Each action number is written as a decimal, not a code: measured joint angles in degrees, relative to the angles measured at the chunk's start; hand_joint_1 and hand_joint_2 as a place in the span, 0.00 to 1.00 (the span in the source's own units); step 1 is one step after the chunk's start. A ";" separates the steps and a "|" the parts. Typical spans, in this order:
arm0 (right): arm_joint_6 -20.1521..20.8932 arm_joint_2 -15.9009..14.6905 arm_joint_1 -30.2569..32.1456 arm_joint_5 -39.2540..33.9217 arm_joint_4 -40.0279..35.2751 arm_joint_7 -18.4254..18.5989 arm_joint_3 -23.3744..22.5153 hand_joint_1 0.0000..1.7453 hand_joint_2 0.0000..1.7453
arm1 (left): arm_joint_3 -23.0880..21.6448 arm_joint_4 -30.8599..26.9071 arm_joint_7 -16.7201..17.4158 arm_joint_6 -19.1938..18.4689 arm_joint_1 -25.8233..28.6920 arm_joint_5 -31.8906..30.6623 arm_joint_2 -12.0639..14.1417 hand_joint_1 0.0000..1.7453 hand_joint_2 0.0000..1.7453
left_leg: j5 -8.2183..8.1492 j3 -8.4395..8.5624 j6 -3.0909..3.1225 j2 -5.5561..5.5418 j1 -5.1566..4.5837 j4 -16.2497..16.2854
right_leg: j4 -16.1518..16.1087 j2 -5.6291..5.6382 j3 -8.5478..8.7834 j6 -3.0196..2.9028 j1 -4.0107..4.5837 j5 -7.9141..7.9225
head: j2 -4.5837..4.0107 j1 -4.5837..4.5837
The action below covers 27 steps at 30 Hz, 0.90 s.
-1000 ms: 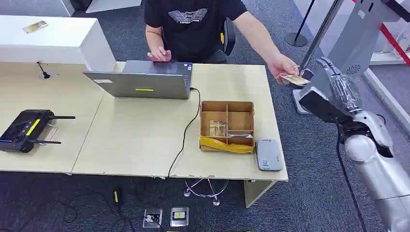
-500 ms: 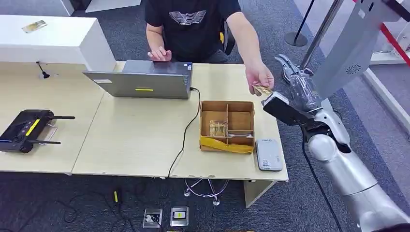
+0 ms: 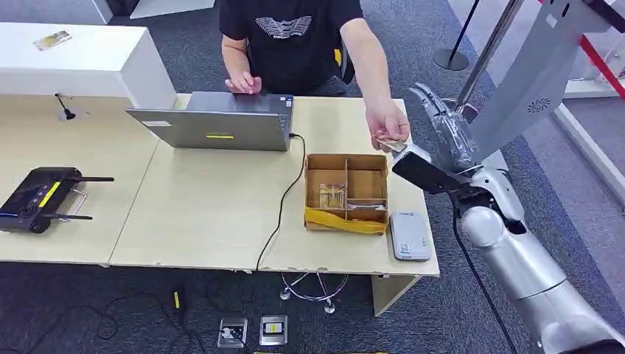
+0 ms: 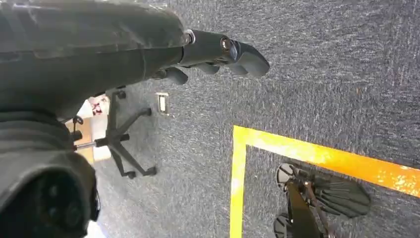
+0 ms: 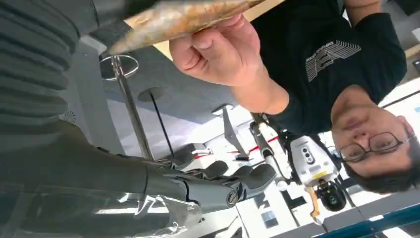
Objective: Pass the card to the sensor for recognition and then transmit it.
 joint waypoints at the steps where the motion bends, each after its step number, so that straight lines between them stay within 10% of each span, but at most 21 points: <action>1: -0.11 0.07 0.00 0.20 0.07 -0.04 -0.02 1.00 1.00 | -0.02 0.00 -0.04 -0.02 0.00 0.04 -0.02 0.00 0.00 | 0.00 0.00 0.00 0.00 0.00 0.00 | 0.00 0.00 0.00 0.00 0.00 0.00 | 0.00 0.02; 27: -0.39 2.66 -2.31 -2.06 2.82 -2.49 2.45 1.00 1.00 | -0.98 0.00 1.97 2.86 0.00 1.36 -1.16 0.00 0.00 | 0.00 -0.02 0.00 0.01 0.00 0.01 | 0.00 0.01 -0.05 0.00 0.00 0.00 | 0.00 0.00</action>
